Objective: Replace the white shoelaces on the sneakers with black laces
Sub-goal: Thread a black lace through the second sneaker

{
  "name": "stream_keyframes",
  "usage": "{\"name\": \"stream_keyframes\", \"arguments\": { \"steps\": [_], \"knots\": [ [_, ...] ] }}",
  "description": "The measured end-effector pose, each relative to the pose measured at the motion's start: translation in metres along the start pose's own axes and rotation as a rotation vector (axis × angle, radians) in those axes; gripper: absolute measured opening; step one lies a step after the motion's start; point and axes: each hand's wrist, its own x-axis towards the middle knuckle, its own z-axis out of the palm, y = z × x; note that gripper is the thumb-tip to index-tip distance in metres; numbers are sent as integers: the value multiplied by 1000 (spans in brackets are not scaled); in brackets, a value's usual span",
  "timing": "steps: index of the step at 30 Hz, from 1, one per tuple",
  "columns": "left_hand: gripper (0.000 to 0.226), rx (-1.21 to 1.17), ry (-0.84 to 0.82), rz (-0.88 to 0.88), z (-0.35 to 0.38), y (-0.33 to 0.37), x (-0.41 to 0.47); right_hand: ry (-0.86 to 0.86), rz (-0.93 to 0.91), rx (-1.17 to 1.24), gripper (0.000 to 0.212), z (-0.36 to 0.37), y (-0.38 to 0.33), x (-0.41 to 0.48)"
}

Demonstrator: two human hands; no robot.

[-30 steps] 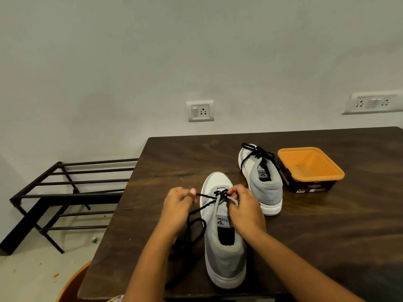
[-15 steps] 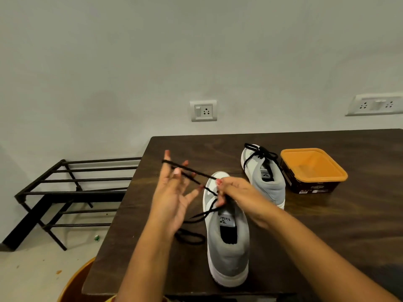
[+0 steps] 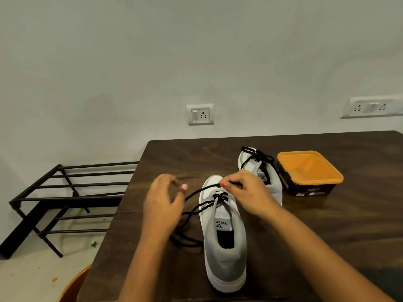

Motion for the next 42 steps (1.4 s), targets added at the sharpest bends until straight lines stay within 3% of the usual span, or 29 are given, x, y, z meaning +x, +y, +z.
{"name": "stream_keyframes", "arguments": {
  "steps": [2, 4, 8, 11, 14, 16, 18, 21, 25, 28, 34, 42],
  "knots": [
    [22, -211, -125, 137, 15, 22, 1, -8, -66, 23, 13, 11, -10, -1],
    [21, -278, -251, 184, 32, 40, -5, -19, -74, 59, 12, 18, -13, -4],
    [14, -255, -409, 13, 47, 32, -9, 44, 36, 164, 18, 18, 5, -7],
    [20, -180, -316, -41, 47, 18, -5, 80, 143, 111, 11, 12, 21, -5],
    [20, -187, -236, -74, 50, 26, -9, -102, 184, 16, 18, 12, 20, -10],
    [20, -51, -229, -70, 53, 33, -13, -93, 182, -101, 21, 18, 17, -13],
    [24, 128, -254, -8, 55, 37, -16, -20, 202, -144, 8, 23, 22, -13],
    [28, 258, -286, 46, 58, 42, -21, 10, 311, -34, 26, 27, 37, -11],
    [29, 343, -269, 117, 61, 43, -25, 19, 413, 187, 27, 27, 45, -13],
    [9, 374, -164, 218, 66, 37, -27, 25, 457, 231, 26, 28, 49, -13],
    [21, 527, -59, 415, 77, 25, -24, 35, 462, 241, 26, 31, 49, -12],
    [21, 492, -49, 437, 84, 25, -22, 41, 369, 98, 28, 32, 44, -15]
  ]
}}
